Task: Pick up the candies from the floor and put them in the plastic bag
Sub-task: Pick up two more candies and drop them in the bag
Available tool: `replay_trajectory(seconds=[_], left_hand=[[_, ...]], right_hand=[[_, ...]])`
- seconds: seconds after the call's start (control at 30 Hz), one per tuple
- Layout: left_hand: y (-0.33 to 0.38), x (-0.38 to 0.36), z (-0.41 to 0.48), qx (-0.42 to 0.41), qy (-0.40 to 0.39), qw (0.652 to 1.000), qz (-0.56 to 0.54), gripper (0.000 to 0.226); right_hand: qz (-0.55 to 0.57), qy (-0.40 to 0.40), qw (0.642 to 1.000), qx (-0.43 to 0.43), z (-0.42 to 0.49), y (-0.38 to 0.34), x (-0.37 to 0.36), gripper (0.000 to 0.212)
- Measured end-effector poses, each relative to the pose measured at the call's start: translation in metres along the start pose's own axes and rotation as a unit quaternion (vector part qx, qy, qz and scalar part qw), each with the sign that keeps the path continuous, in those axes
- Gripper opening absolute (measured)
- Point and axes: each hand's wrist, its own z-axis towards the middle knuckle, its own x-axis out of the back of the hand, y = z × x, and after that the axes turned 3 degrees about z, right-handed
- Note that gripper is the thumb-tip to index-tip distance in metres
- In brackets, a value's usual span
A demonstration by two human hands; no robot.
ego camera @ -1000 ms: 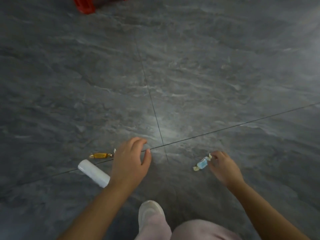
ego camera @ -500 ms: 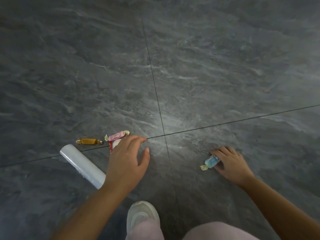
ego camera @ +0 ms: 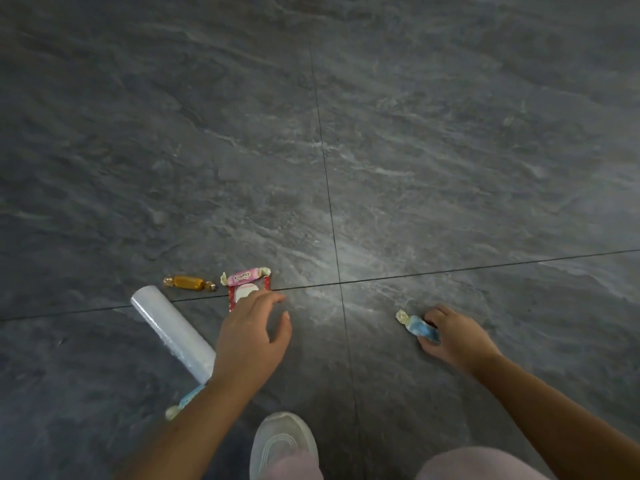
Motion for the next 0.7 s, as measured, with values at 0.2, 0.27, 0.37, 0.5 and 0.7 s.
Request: replay_trajectory(seconds=[0.2, 0.27, 0.37, 0.5, 0.7], left_hand=[[-0.042, -0.012, -0.006, 0.094, 0.030, 0.995, 0.012, 0.027], [-0.051, -0.017, -0.005, 0.118, 0.027, 0.993, 0.013, 0.030], [-0.060, -0.026, -0.001, 0.122, 0.013, 0.992, 0.032, 0.033], [-0.073, -0.032, 0.013, 0.123, 0.022, 0.992, 0.025, 0.032], [-0.098, -0.034, 0.046, 0.110, 0.024, 0.993, 0.028, 0.034]], right_hand=[[0.038, 0.007, 0.998, 0.048, 0.032, -0.047, 0.034, 0.024], [0.060, 0.022, 0.995, 0.082, 0.044, -0.070, 0.047, 0.022], [0.070, 0.033, 0.989, 0.130, 0.058, -0.103, 0.060, 0.019], [0.096, 0.043, 0.979, 0.173, 0.073, -0.134, 0.070, 0.018], [0.186, 0.081, 0.966, 0.159, 0.081, -0.157, 0.065, 0.019]])
